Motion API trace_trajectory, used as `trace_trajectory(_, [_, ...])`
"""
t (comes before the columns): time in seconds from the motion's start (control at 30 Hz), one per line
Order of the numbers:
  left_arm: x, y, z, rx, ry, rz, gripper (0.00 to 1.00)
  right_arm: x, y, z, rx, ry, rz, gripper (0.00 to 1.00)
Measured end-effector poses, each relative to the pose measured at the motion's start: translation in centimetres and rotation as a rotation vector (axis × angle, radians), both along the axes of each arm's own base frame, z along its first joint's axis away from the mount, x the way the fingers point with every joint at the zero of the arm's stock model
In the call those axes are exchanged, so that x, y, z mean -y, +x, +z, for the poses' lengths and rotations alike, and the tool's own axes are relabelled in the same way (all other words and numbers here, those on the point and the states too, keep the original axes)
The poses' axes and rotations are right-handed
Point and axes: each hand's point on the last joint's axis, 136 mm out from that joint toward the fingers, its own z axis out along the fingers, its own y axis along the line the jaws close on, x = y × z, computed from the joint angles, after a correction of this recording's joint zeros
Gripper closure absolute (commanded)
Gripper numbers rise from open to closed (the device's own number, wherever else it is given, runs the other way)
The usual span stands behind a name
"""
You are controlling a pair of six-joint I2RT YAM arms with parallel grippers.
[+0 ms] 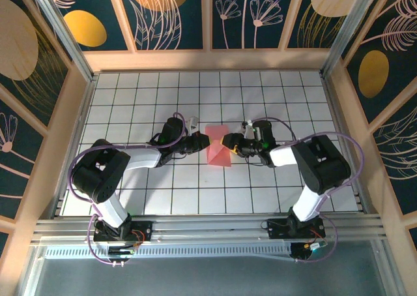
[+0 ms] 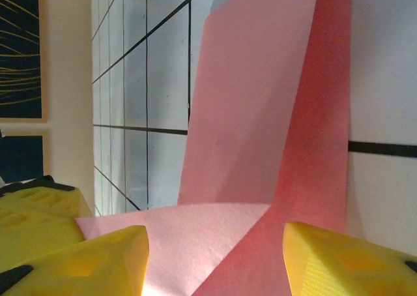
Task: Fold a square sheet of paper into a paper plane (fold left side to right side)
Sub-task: Turn over the paper at the center of the table.
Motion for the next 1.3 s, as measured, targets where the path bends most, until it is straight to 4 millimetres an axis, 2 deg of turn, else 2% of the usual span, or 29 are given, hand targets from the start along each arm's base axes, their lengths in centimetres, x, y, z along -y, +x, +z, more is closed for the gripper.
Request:
trace_trajectory(0.17, [-0.2,-0.1,-0.4,-0.006,0.008,0.006,1.00,-0.7,0.4,-0.2,0.004,0.024,0.005,0.44])
trace_trajectory(0.43, [-0.6,-0.1,-2.1,-0.032,0.040,0.026,1.00,-1.1,0.8,0.4,0.029,0.040,0.007,0.49])
trace_trajectory(0.63, [-0.7,-0.2,-3.0,-0.052,0.055,0.027,1.00,-1.4,0.8,-0.1,0.027,0.029,0.011,0.56])
trace_trajectory(0.77, [-0.9,-0.2,-3.5,-0.061,0.068,0.035,0.98,-1.6,0.9,-0.6,0.020,0.014,0.014,0.65])
trace_trajectory(0.9, [-1.0,-0.1,-3.6,-0.062,0.074,0.042,0.89,-1.7,1.1,-0.8,0.028,-0.006,0.015,0.76])
trace_trajectory(1.07, [-1.3,0.0,-3.7,-0.063,0.088,0.057,0.72,-1.5,1.6,-1.1,0.043,-0.043,0.005,0.99])
trace_trajectory(1.17, [-1.7,0.1,-2.9,-0.044,0.103,0.075,0.61,-1.3,1.7,-1.5,0.048,-0.073,0.000,1.00])
trace_trajectory(1.3, [-2.4,0.7,0.1,0.035,0.104,0.113,0.44,-1.0,1.8,-1.1,0.060,-0.096,-0.001,1.00])
